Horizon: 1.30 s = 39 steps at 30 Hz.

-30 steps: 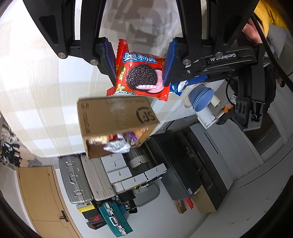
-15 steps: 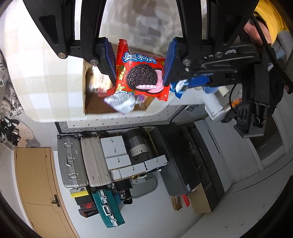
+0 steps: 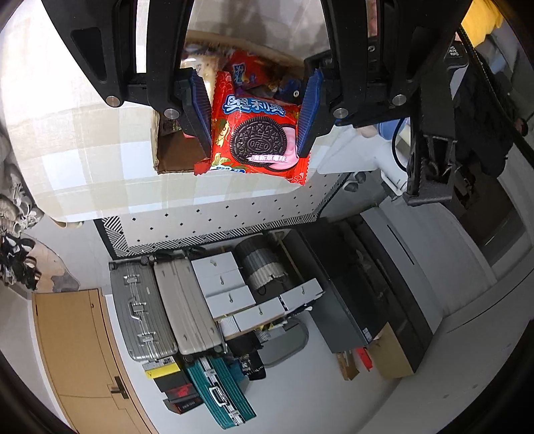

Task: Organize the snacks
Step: 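Lift both Oreo packs and carry them over the box, lowering inside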

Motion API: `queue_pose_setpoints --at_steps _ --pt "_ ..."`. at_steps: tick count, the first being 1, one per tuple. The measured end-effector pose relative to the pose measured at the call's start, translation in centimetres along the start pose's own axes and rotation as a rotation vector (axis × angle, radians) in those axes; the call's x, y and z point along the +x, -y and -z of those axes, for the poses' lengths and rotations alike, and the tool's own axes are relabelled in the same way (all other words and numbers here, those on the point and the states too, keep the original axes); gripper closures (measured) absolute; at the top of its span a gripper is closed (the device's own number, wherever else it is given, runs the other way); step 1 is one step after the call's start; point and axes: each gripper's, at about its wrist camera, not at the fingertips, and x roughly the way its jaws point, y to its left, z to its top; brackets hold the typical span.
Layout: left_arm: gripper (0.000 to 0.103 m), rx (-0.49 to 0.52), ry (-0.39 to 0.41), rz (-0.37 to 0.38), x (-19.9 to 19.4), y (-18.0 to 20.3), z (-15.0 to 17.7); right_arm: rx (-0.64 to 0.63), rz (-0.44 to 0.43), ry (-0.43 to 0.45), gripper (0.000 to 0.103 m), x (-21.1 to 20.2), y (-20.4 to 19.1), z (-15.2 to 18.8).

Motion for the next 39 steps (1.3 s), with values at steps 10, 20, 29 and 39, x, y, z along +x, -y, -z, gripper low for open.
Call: queue_pose_setpoints --at_steps 10,20,29,39 --pt "0.059 0.046 -0.066 0.04 3.8 -0.1 0.7 0.075 0.021 -0.063 0.056 3.1 2.1 0.0" --pt "0.054 0.084 -0.06 -0.001 4.7 0.6 0.7 0.06 0.028 -0.087 0.056 3.7 1.7 0.9" --pt "0.025 0.112 0.0 -0.052 1.9 1.2 0.3 0.088 0.035 -0.1 0.056 3.5 2.4 1.7" --pt "0.025 0.109 0.018 -0.072 -0.4 1.2 1.3 0.081 0.035 -0.111 0.056 3.1 2.2 2.2"
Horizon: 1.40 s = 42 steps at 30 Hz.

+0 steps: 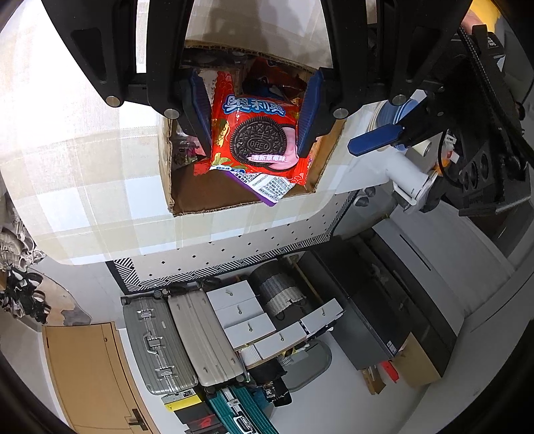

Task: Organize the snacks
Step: 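Lift both Oreo packs and carry them over the box, lowering inside, then open both tools to release the Oreo packs into the box and withdraw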

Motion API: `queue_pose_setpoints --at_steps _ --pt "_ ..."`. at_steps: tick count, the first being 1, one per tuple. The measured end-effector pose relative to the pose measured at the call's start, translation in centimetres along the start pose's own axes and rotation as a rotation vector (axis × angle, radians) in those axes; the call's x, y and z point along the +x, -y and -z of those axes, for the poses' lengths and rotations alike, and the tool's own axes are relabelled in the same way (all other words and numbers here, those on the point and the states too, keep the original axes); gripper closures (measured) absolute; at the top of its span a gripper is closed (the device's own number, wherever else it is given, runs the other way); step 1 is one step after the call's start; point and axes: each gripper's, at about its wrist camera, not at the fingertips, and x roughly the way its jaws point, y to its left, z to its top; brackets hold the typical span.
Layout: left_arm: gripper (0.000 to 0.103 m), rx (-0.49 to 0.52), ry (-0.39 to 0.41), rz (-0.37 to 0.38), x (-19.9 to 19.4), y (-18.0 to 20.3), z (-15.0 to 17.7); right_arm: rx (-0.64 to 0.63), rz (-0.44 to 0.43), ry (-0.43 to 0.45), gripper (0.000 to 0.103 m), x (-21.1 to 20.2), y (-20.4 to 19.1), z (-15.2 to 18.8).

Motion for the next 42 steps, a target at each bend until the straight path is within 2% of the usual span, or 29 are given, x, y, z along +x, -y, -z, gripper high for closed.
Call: queue_pose_setpoints --at_steps 19,31,42 --pt "0.025 0.001 0.014 -0.001 -1.8 0.3 0.9 -0.01 0.025 -0.015 0.056 0.0 0.6 1.0" --pt "0.025 -0.028 0.01 -0.002 -2.2 -0.6 0.9 -0.103 0.072 -0.04 0.052 0.8 -0.8 1.6" --pt "0.025 -0.065 0.02 0.001 -3.8 -0.9 1.4 -0.096 0.085 0.017 0.051 -1.2 -1.0 1.5"
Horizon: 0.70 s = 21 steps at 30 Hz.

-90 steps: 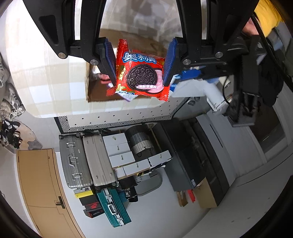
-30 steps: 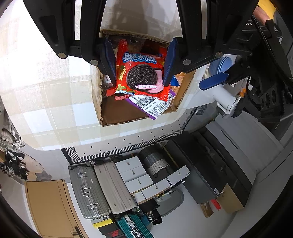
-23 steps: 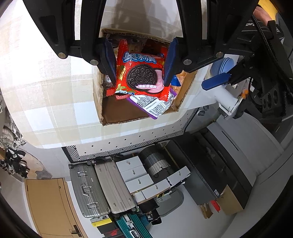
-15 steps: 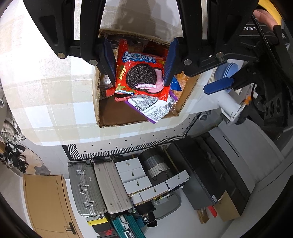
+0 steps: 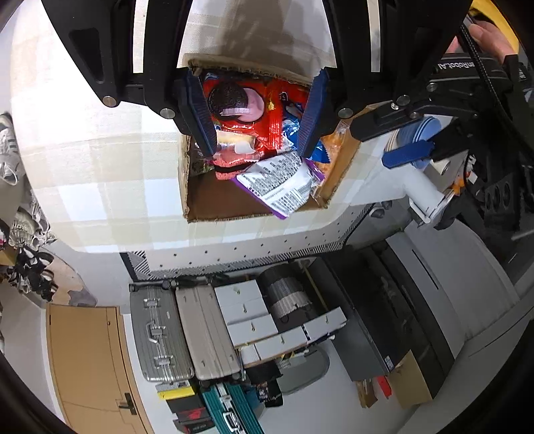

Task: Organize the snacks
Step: 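Open both tools to release the Oreo packs into the box and withdraw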

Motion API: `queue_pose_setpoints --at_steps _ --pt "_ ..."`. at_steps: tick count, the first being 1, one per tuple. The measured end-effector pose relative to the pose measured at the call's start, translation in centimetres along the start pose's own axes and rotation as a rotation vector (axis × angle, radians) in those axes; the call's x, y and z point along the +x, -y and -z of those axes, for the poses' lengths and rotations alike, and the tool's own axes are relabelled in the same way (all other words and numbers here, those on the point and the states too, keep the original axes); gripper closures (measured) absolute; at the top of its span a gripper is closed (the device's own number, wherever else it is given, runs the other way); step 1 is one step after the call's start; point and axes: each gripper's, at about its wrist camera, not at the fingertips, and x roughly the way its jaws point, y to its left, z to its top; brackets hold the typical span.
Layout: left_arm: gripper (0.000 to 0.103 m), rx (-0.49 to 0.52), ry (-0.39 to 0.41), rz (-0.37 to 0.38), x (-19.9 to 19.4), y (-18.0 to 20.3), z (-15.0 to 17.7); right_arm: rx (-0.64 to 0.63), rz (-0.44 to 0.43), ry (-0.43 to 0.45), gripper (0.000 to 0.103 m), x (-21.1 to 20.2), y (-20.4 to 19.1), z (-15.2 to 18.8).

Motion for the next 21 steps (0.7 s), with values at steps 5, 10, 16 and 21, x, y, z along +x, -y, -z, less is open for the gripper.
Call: queue_pose_setpoints --at_steps 5,10,16,21 --pt "0.025 -0.026 0.009 -0.018 -1.6 0.1 0.6 -0.042 0.005 0.012 0.051 -1.3 -0.7 0.2" --pt "0.024 -0.015 0.034 -0.009 -3.4 1.0 1.0 -0.061 0.001 0.015 0.051 -2.5 -1.3 0.6" --pt "0.024 0.005 0.054 -0.016 -5.4 2.1 1.2 -0.088 -0.004 0.026 0.051 -3.9 -2.3 1.0" --pt "0.024 -0.002 0.084 -0.02 -7.6 2.5 1.5 -0.126 -0.007 0.064 0.051 -6.3 -3.8 1.1"
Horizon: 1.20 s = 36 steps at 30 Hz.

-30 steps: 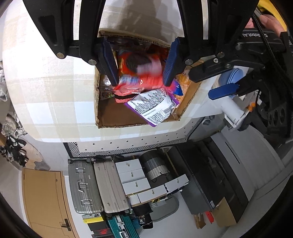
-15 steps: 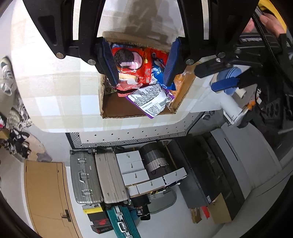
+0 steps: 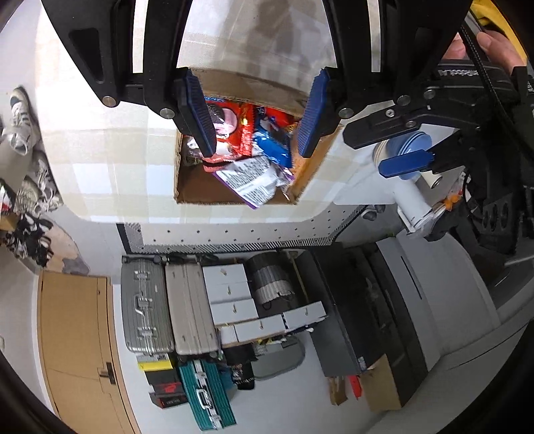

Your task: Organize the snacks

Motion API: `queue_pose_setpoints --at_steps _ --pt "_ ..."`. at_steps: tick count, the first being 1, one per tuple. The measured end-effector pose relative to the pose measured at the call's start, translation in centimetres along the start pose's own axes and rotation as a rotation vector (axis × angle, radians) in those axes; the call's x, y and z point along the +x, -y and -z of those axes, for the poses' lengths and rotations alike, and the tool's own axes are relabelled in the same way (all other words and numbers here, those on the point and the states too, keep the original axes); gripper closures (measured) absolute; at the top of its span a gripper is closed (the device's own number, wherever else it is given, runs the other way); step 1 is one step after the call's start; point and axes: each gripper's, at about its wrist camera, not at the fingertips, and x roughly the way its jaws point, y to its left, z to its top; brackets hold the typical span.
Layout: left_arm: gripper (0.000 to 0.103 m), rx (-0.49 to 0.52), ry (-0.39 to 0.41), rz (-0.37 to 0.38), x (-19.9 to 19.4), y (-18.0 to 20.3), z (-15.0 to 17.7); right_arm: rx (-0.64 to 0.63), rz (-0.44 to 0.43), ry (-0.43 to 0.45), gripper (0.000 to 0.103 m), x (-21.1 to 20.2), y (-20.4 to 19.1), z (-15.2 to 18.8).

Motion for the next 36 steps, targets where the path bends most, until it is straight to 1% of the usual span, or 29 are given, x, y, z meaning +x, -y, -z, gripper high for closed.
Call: queue_pose_setpoints --at_steps 3,4,5,6,7,11,13,14,16,18,20,22,24,26,29,32,34,36 --pt "0.024 0.0 0.022 -0.011 -2.1 0.3 0.1 -0.018 -0.013 0.027 0.051 -1.8 -1.0 0.0" --pt "0.024 -0.004 0.039 -0.014 -3.1 0.4 0.1 -0.028 -0.015 0.046 0.048 -2.7 -1.4 0.0" --pt "0.023 -0.006 0.058 -0.017 -4.2 0.4 0.3 -0.04 -0.014 0.067 0.043 -3.7 -1.8 0.1" --pt "0.021 -0.008 0.076 -0.026 -5.2 0.6 0.4 -0.054 -0.012 0.096 0.04 -4.8 -2.3 0.2" --pt "0.02 -0.008 0.097 -0.037 -6.3 0.7 0.6 -0.064 -0.01 0.121 0.035 -5.8 -2.7 0.4" --pt "0.017 0.008 0.169 -0.07 -10.7 1.7 1.7 -0.099 -0.027 0.205 0.029 -9.7 -4.2 1.3" --pt "0.01 0.013 0.2 -0.079 -12.7 2.1 2.4 -0.115 -0.032 0.237 0.024 -11.6 -4.9 1.8" --pt "0.001 0.014 0.216 -0.078 -13.7 2.2 2.7 -0.124 -0.035 0.255 0.021 -12.6 -5.3 2.2" --pt "0.001 0.014 0.264 -0.095 -15.9 2.7 3.7 -0.14 -0.034 0.295 0.018 -14.6 -6.0 3.1" --pt "0.001 0.027 0.293 -0.083 -18.1 3.0 4.6 -0.163 -0.025 0.332 0.016 -16.5 -6.7 4.2" --pt "0.001 0.028 0.324 -0.088 -20.0 3.4 5.6 -0.181 -0.007 0.373 0.009 -18.2 -7.3 5.6" --pt "0.001 0.022 0.352 -0.079 -21.7 3.5 7.0 -0.203 0.018 0.41 0.005 -19.4 -7.8 7.1" --pt "0.001 0.004 0.368 -0.082 -23.0 3.4 8.3 -0.23 0.043 0.439 0.004 -20.6 -8.5 9.0" --pt "0.001 -0.024 0.369 -0.075 -24.0 3.2 9.6 -0.237 0.059 0.447 0.002 -21.2 -8.9 10.3" --pt "0.001 -0.061 0.381 -0.047 -25.3 2.6 11.7 -0.23 0.056 0.461 0.001 -22.1 -9.3 12.1" --pt "0.001 -0.091 0.389 -0.063 -26.4 2.2 14.0 -0.238 0.049 0.481 0.001 -23.0 -9.9 13.5" --pt "0.001 -0.098 0.392 -0.068 -27.1 1.9 15.5 -0.25 0.054 0.49 0.001 -23.3 -10.4 14.3" --pt "0.001 -0.094 0.403 -0.091 -27.4 1.6 16.7 -0.26 0.063 0.498 0.001 -23.6 -10.8 15.2"
